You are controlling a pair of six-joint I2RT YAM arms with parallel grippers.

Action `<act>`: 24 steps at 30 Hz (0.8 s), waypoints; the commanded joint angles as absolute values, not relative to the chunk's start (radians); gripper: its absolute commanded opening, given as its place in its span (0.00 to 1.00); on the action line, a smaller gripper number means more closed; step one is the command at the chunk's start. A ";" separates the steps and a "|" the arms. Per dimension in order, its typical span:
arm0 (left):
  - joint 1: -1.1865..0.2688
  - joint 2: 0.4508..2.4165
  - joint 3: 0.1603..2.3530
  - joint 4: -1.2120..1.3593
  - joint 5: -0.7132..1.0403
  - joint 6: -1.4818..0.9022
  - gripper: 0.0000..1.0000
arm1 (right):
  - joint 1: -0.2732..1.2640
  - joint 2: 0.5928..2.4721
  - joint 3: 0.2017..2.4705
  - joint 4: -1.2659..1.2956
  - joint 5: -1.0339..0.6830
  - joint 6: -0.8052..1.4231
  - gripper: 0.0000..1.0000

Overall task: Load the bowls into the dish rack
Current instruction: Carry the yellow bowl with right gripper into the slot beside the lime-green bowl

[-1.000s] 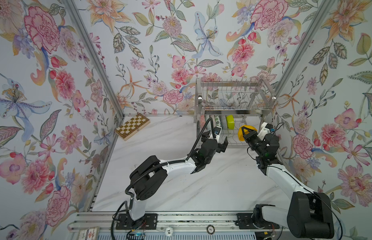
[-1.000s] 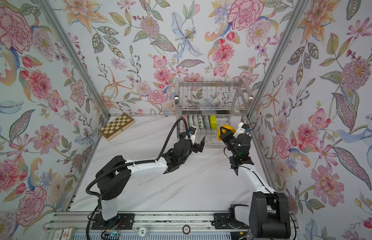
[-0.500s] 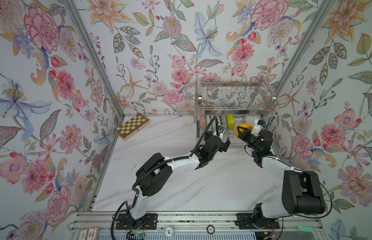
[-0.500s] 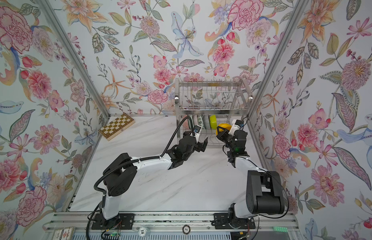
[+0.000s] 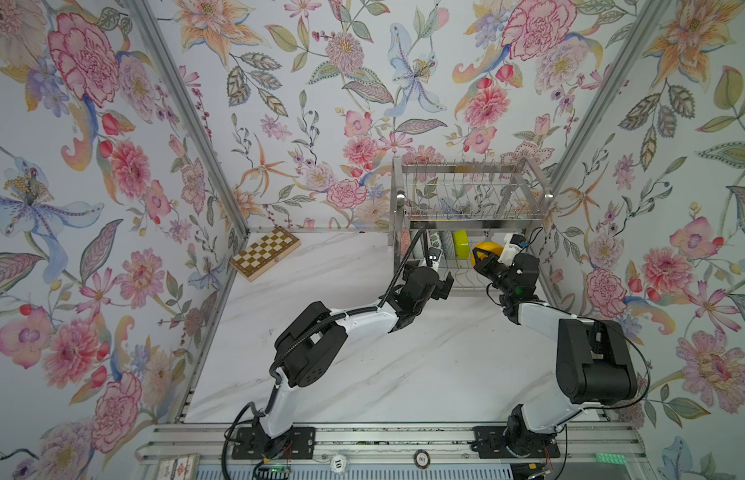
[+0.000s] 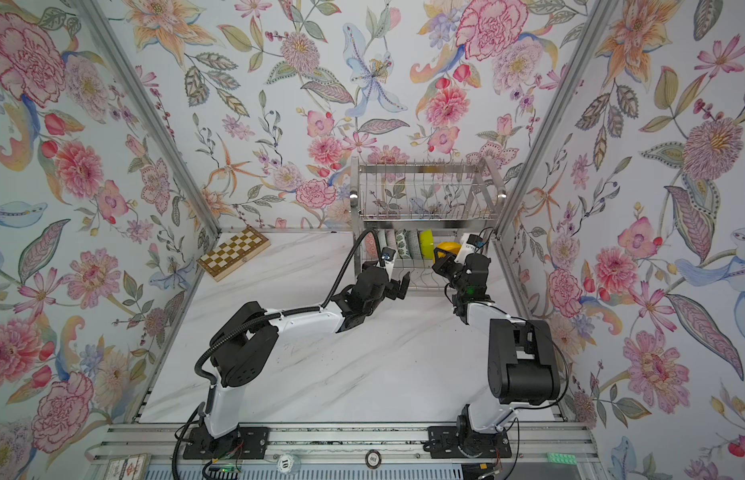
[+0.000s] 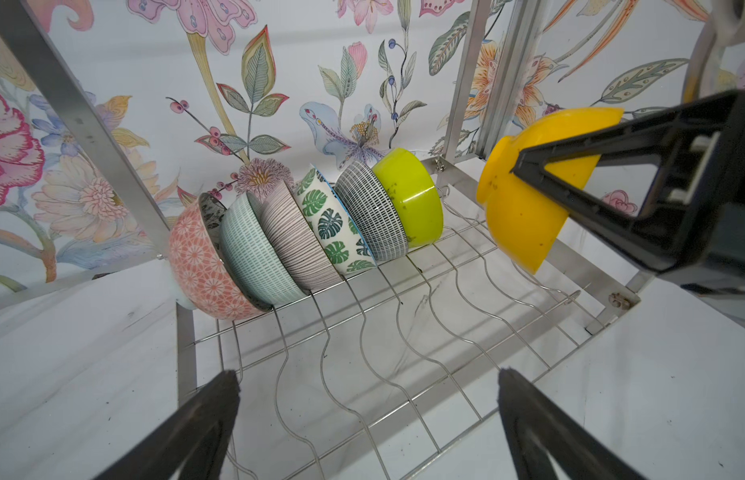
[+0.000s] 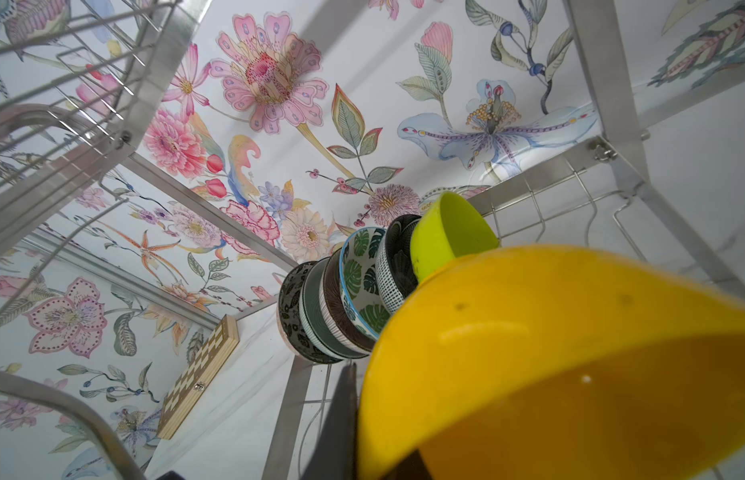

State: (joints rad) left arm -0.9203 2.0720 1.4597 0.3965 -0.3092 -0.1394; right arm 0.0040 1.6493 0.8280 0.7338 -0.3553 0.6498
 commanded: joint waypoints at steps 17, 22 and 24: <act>-0.844 2.145 1.508 0.353 -0.275 -0.209 0.99 | 0.012 1.884 1.013 0.907 -0.240 0.666 0.00; -0.844 2.160 1.524 0.350 -0.277 -0.195 0.99 | 0.011 1.940 1.033 0.992 -0.258 0.697 0.00; -0.842 2.163 1.529 0.350 -0.275 -0.190 0.99 | 0.008 1.968 1.052 1.011 -0.279 0.707 0.00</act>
State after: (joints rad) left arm -0.8593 2.1300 1.4979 0.3439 -0.2790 -0.2073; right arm 0.0059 1.9423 1.0084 0.9001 -0.2581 0.6865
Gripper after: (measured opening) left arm 0.989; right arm 0.078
